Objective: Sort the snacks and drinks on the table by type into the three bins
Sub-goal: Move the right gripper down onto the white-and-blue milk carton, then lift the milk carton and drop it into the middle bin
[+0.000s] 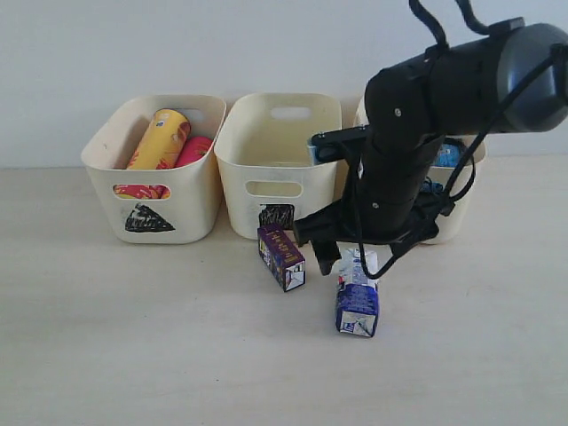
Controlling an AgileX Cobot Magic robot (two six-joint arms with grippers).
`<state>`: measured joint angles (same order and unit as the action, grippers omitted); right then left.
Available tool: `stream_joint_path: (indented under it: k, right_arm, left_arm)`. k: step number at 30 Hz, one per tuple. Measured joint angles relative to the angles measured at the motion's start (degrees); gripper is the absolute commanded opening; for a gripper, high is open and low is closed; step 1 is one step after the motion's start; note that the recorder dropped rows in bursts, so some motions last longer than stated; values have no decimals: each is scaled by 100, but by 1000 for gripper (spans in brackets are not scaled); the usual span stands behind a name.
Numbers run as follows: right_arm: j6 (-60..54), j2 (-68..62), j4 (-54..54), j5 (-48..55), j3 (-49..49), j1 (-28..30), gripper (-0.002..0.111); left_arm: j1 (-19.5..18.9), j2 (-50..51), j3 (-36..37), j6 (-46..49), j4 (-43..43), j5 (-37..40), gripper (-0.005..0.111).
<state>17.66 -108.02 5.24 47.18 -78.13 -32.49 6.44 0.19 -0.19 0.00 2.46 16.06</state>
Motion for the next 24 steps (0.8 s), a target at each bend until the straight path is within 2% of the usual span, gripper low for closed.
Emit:
stream_joint_path:
  k: [17, 19, 21, 23, 24]
  right_arm:
    - [90, -788, 0, -489, 0, 0, 77]
    - [103, -894, 0, -555, 0, 0, 69]
    - [103, -944, 0, -557, 0, 0, 54]
    - [103, -958, 0, -542, 0, 0, 27]
    - [103, -958, 0, -531, 0, 0, 10]
  left_arm:
    - [0, 0, 0, 0, 0, 0, 4]
    - [0, 0, 0, 0, 0, 0, 4]
    - [0, 0, 0, 0, 0, 0, 4]
    - [0, 0, 0, 0, 0, 0, 4]
    - [0, 0, 0, 0, 0, 0, 4]
